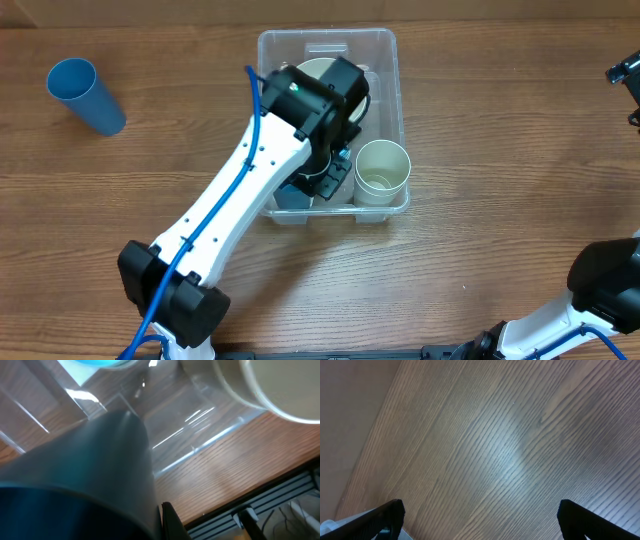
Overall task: Pack container
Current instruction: 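Place the dark-blue cup in the container's front-left corner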
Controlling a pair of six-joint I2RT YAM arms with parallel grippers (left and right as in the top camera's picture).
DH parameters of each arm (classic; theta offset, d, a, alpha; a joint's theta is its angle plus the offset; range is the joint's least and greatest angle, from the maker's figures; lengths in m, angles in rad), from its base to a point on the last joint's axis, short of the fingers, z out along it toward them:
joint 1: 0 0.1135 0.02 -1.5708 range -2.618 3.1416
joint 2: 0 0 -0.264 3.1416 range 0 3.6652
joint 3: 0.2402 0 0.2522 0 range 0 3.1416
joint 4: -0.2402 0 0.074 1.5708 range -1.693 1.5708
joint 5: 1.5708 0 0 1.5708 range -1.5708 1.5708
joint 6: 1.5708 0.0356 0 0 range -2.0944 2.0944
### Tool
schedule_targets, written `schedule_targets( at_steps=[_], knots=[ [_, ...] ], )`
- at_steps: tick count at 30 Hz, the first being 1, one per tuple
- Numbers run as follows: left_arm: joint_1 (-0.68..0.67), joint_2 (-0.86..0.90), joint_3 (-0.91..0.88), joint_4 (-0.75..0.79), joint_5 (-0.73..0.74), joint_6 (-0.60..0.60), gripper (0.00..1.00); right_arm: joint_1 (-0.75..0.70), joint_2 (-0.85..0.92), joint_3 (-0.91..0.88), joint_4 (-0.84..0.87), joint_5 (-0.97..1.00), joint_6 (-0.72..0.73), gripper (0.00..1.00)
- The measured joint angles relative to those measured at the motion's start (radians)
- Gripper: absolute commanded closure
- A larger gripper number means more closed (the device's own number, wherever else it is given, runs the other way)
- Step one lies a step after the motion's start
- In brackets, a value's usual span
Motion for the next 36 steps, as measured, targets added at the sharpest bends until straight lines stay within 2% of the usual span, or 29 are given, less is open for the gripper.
schedule_targets(
  at_steps=[4,11,12,15,16,23,26,27,29,32,33,36],
  knots=[
    [0.004,0.000,-0.105,0.067,-0.019,-0.001,0.96,0.000,0.000,0.000,0.000,0.000,0.000,0.00],
    [0.052,0.000,-0.153,0.092,-0.042,-0.001,0.96,0.000,0.000,0.000,-0.001,0.000,0.000,0.00],
    [0.056,0.000,-0.159,0.098,-0.043,-0.001,0.88,0.000,0.000,0.000,0.000,0.000,0.000,0.00],
    [0.068,0.000,-0.175,0.101,-0.051,-0.007,0.54,0.000,0.000,0.000,0.000,0.000,0.000,0.00],
    [0.071,0.000,-0.177,0.099,-0.055,-0.006,0.50,0.000,0.000,0.000,0.000,0.000,0.000,0.00],
    [0.073,0.000,-0.175,0.128,-0.066,-0.019,0.46,0.000,0.000,0.000,0.001,0.000,0.000,0.00],
    [0.073,0.002,-0.079,0.106,-0.069,-0.019,0.43,0.000,0.000,0.000,0.001,0.000,0.000,0.00],
    [0.073,0.002,-0.027,0.102,-0.069,-0.019,0.40,0.000,0.000,0.000,0.001,0.000,0.000,0.00],
    [0.075,0.002,0.133,0.100,-0.070,-0.020,0.27,0.000,0.000,0.000,0.002,0.000,0.000,0.00],
    [0.111,0.000,0.305,0.100,-0.101,-0.037,0.15,0.000,0.000,0.000,0.002,0.000,0.000,0.00],
    [0.140,-0.001,0.335,0.101,-0.121,-0.048,0.04,0.000,0.000,0.000,0.002,0.000,0.000,0.00],
    [0.304,-0.001,0.366,0.115,-0.198,-0.070,0.00,0.000,0.000,0.000,0.002,0.000,0.000,0.00]
  ],
)
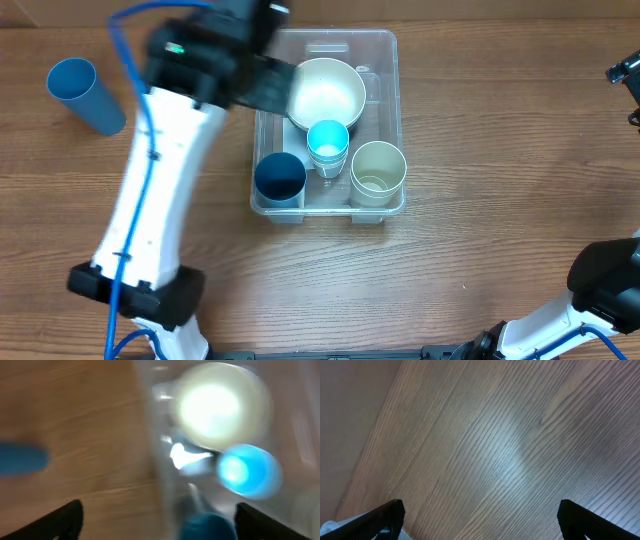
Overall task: Pack container
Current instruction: 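Place the dark-blue cup in the container's front-left corner, then grasp the second dark-blue cup with the left gripper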
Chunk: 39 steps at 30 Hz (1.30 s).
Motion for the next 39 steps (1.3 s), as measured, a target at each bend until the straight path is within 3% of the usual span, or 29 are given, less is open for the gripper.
schedule_targets(
  at_steps=[5,9,19,20,21,22,23,24,39],
  knots=[
    [0.377,0.009,-0.005,0.098,-0.036,-0.061,0.02,0.000,0.000,0.000,0.001,0.000,0.000,0.00],
    [0.568,0.093,-0.005,0.178,0.043,-0.069,0.03,0.000,0.000,0.000,0.001,0.000,0.000,0.00],
    [0.625,0.384,-0.018,0.317,0.129,0.043,0.04,0.000,0.000,0.000,0.000,0.000,0.000,0.00],
    [0.625,0.394,-0.019,0.332,0.130,0.057,0.06,0.000,0.000,0.000,0.000,0.000,0.000,0.00],
    [0.625,0.400,-0.019,0.341,0.130,0.072,0.17,0.000,0.000,0.000,0.000,0.000,0.000,0.00],
    [0.625,0.402,-0.019,0.349,0.129,0.079,0.45,0.000,0.000,0.000,0.001,0.000,0.000,0.00],
    [0.625,0.406,-0.019,0.351,0.126,0.080,0.83,0.000,0.000,0.000,0.000,0.000,0.000,0.00],
    [0.626,0.408,-0.019,0.351,0.122,0.094,0.96,0.000,0.000,0.000,0.000,0.000,0.000,0.00],
    [0.649,0.414,-0.007,0.247,0.174,0.092,0.96,0.000,0.000,0.000,0.000,0.000,0.000,0.00]
  ],
)
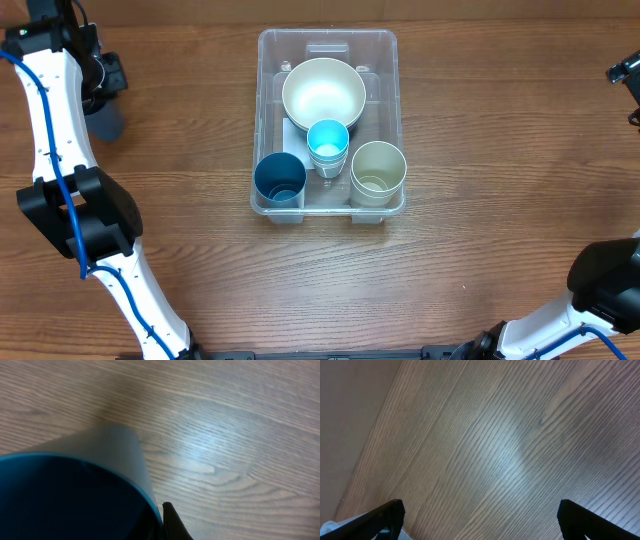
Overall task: Pack container
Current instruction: 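Grasp the second dark-blue cup with the left gripper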
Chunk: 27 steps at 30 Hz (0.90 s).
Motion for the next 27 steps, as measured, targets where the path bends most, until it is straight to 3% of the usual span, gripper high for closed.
schedule_targets(
  at_steps=[6,10,14,20,27],
  knots=[
    [-0.056,-0.124,0.002,-0.014,0.109,-0.022,0.96,0.000,0.000,0.000,0.000,0.000,0.000,0.00],
    [-0.158,-0.365,0.019,-0.011,0.169,-0.027,0.96,0.000,0.000,0.000,0.000,0.000,0.000,0.00],
    [-0.297,-0.489,0.031,-0.063,0.218,-0.021,0.96,0.000,0.000,0.000,0.000,0.000,0.001,0.00],
    [-0.588,-0.634,0.030,-0.246,0.232,0.122,0.96,0.000,0.000,0.000,0.000,0.000,0.000,0.00],
    [-0.686,-0.680,0.023,-0.425,0.208,0.163,0.96,0.000,0.000,0.000,0.001,0.000,0.000,0.00]
  ],
)
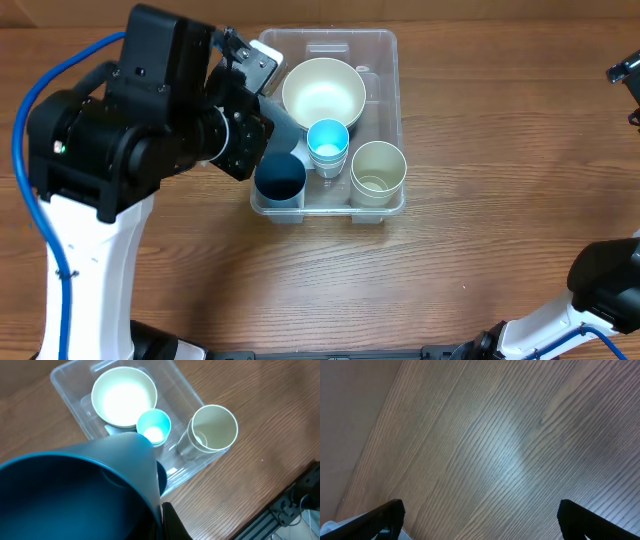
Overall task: Pack container
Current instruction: 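Grasp the second dark-blue cup with the left gripper, then nest the second dark-blue cup into the first and release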
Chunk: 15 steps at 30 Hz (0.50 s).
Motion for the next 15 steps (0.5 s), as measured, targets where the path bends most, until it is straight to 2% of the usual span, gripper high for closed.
schedule_targets(
  at_steps=[6,15],
  knots=[
    [0.000,0.008,-0.050,-0.002,-0.003,-0.002,0.96,0.000,0.000,0.000,0.000,0.000,0.000,0.00],
    [-0.069,0.008,-0.253,0.001,-0.011,-0.005,0.96,0.000,0.000,0.000,0.000,0.000,0.000,0.00]
  ],
)
